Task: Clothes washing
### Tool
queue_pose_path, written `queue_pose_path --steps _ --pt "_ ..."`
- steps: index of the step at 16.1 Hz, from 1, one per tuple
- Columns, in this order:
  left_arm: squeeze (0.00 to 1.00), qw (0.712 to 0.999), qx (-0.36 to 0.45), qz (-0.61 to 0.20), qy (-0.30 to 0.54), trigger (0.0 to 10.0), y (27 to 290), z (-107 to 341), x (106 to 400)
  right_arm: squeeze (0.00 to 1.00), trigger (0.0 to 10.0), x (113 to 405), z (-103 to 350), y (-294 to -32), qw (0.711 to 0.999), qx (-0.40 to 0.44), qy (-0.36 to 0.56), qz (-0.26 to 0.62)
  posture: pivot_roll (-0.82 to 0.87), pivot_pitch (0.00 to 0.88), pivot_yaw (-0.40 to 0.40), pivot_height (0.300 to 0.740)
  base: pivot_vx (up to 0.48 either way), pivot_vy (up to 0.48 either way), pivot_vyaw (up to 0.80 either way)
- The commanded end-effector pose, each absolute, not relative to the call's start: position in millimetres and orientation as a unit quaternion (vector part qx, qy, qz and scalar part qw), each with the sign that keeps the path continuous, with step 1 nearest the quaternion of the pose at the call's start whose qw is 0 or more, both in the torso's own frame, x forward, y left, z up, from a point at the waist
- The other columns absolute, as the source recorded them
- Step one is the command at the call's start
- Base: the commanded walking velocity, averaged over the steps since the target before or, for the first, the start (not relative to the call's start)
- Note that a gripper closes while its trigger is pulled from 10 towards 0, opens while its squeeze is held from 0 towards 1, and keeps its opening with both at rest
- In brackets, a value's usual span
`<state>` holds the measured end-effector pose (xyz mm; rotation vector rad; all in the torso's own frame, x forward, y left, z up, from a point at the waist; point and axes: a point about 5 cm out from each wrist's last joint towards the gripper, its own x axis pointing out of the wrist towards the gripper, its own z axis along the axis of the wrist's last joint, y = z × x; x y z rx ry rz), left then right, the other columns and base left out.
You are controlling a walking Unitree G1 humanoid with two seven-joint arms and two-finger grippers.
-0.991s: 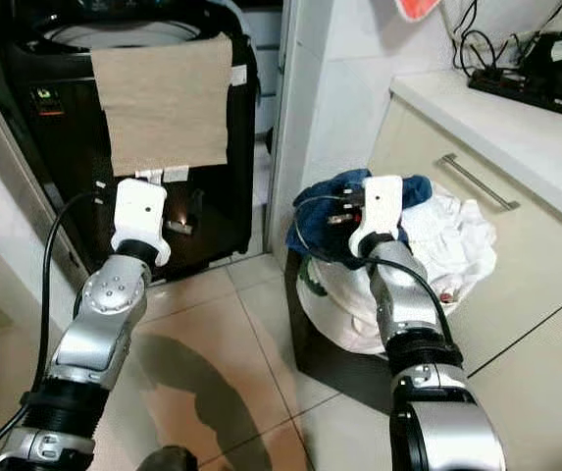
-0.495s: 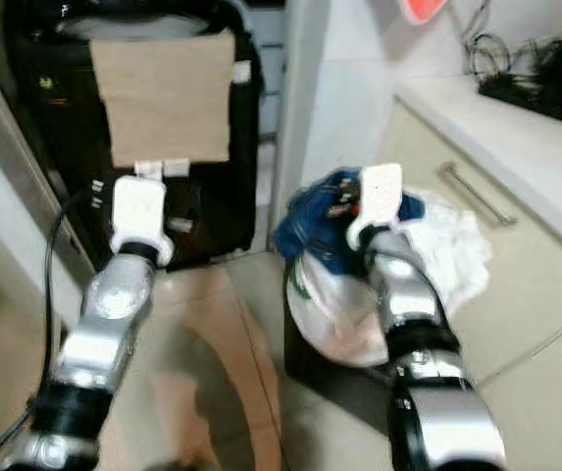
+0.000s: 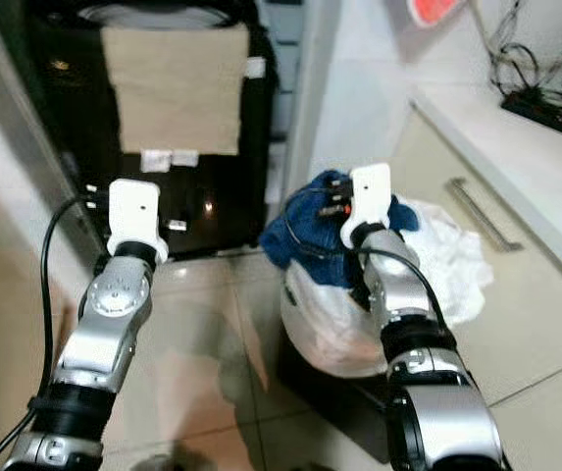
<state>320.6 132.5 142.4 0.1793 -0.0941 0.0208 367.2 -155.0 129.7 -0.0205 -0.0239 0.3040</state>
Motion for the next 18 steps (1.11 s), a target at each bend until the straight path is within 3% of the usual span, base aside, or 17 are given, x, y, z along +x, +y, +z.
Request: queue_pose_path --steps 1,3,6,11,12,13,18 --pt "0.00 0.994 0.097 0.013 -0.055 10.0 132 145 319 0.00 0.0 371 139 -153 0.987 -0.018 -0.027 0.158 0.02 0.000 -0.083 0.740 0.000 0.000 0.43" --pt "0.00 0.992 0.105 -0.001 -0.065 10.0 127 148 318 0.00 0.0 378 172 -140 0.978 0.026 -0.090 0.184 0.03 0.000 -0.084 0.740 0.000 0.000 0.43" --pt "0.00 0.993 0.102 0.005 -0.062 10.0 130 147 318 0.00 0.0 383 199 -134 0.971 0.017 -0.130 0.199 0.03 0.000 -0.085 0.740 0.000 0.000 0.43" --pt "0.00 0.993 0.102 -0.025 -0.062 10.0 129 148 319 0.00 0.0 380 162 -149 0.988 0.000 -0.061 0.144 0.03 0.000 -0.086 0.740 0.000 0.000 0.09" --pt "0.00 0.992 0.095 -0.031 -0.071 10.0 131 152 320 0.00 8.2 379 158 -155 0.991 -0.001 -0.053 0.122 0.03 0.000 -0.084 0.740 0.442 0.000 0.00" --pt "0.00 0.992 0.092 -0.028 -0.077 10.0 134 155 322 0.00 10.0 379 155 -158 0.993 -0.009 -0.050 0.106 0.02 0.000 -0.079 0.740 0.442 0.000 0.00" --pt "0.00 0.991 0.093 -0.007 -0.095 10.0 139 162 322 0.00 10.0 377 166 -153 0.989 -0.016 -0.092 0.113 0.01 0.000 -0.066 0.740 0.446 0.000 0.00"
